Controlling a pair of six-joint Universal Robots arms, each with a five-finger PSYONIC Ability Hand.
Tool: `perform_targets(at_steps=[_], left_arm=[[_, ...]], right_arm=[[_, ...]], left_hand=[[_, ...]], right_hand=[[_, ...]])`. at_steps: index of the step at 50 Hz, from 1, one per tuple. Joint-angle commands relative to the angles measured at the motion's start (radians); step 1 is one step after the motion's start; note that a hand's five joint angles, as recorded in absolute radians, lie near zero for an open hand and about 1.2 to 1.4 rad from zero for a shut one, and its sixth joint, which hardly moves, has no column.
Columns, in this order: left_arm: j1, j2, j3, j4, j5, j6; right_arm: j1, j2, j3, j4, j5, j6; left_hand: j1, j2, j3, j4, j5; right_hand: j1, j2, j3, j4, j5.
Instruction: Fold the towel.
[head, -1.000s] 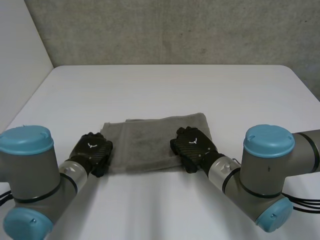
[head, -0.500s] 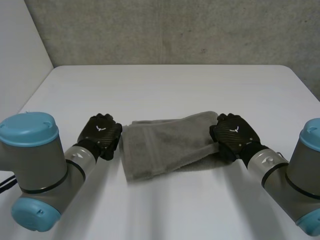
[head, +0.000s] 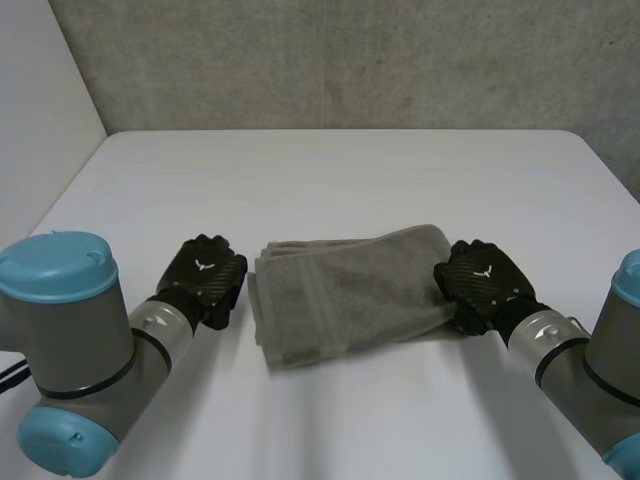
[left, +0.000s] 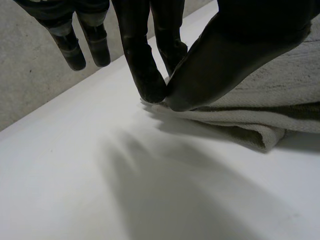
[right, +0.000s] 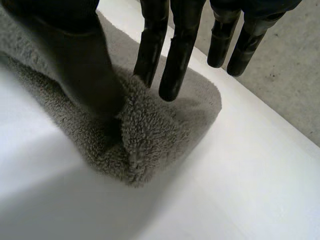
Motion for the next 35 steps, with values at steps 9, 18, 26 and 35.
perform_targets(at_steps=[9, 18, 26, 35], left_arm=[[0.011, 0.044, -0.002, -0.002, 0.0, -0.011], [-0.001, 0.057, -0.03, -0.014, 0.01, -0.037], [-0.081, 0.128, -0.071, -0.082, 0.013, -0.089], [-0.178, 0.165, -0.102, -0.183, 0.0, -0.094]], right_arm=[[-0.054, -0.001, 0.035, -0.053, -0.004, 0.013], [0.051, -0.01, 0.008, -0.039, 0.006, 0.029], [0.097, -0.036, -0.037, -0.028, 0.022, 0.056], [0.094, -0.034, -0.035, -0.028, 0.022, 0.052]], left_hand=[[0.128, 0.047, -0.048, -0.054, 0.045], [0.128, 0.047, -0.048, -0.054, 0.045], [-0.121, -0.202, -0.048, -0.054, -0.204], [-0.562, -0.643, -0.048, -0.054, -0.645]], right_hand=[[-0.03, -0.036, -0.045, -0.075, -0.034], [-0.071, -0.077, -0.045, -0.075, -0.075], [-0.094, -0.1, -0.045, -0.075, -0.098], [-0.094, -0.1, -0.045, -0.075, -0.098]])
